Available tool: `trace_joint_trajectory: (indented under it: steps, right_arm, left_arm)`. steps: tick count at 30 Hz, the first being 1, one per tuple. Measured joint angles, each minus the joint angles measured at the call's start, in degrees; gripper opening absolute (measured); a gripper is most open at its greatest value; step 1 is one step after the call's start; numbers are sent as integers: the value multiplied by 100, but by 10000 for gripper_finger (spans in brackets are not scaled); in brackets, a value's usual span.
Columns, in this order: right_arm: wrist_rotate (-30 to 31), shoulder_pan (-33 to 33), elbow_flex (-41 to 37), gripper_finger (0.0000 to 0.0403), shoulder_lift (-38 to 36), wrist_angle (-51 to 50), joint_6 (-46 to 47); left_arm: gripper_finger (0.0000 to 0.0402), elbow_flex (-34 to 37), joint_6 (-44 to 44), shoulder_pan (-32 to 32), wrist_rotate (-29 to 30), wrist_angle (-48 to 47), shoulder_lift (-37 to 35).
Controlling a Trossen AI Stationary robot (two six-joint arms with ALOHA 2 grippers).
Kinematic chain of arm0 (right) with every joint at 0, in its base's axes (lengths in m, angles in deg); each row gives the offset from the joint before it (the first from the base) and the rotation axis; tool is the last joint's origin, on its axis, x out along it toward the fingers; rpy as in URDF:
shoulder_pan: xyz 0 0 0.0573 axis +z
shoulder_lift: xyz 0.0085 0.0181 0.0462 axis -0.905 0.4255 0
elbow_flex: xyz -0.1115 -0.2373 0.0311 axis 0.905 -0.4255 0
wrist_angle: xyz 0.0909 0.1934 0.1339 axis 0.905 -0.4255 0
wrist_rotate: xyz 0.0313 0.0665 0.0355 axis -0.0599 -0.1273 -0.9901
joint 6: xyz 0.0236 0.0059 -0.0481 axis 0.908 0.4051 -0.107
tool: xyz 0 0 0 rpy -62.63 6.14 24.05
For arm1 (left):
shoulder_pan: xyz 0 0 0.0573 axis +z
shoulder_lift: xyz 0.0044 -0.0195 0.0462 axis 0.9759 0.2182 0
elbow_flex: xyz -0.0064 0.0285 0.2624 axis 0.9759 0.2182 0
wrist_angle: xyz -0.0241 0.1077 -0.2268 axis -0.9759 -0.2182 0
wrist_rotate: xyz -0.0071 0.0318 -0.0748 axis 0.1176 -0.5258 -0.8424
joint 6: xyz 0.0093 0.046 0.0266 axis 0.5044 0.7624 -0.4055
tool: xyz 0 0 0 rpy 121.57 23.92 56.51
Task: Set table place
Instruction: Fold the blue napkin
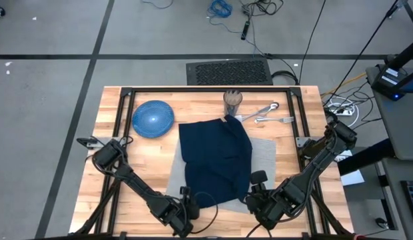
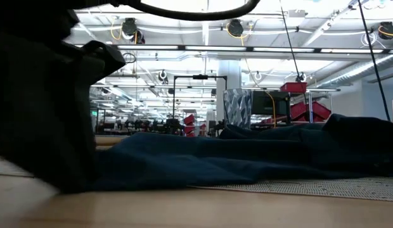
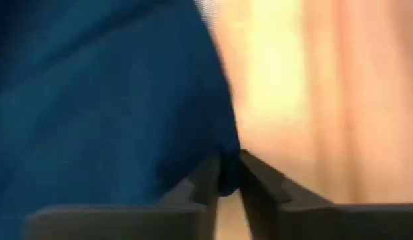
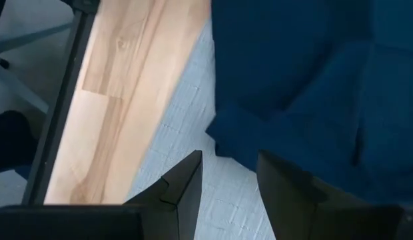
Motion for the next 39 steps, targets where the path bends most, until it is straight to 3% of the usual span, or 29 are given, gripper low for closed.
trace_joint_trajectory:
  steps: [7,11,16,26,39]
  right_arm:
    - [0,13,0,128,0,194,-83]
    - [-1,13,0,128,1,198,-109]
    - [-21,-32,-413,128,2,851,-268]
    - [-825,-504,-1934,128,9,3820,-1201]
    - [-1707,-910,-2551,128,7,4977,-1568]
  left_arm:
    - [1,10,3,9,195,-244,-34]
    - [0,-150,-266,-12,246,-1497,-261]
    - [0,-541,-623,-210,808,-2560,-730]
    - [0,-668,-641,-272,1008,-2800,-975]
    - [0,-668,-595,-234,979,-2801,-978]
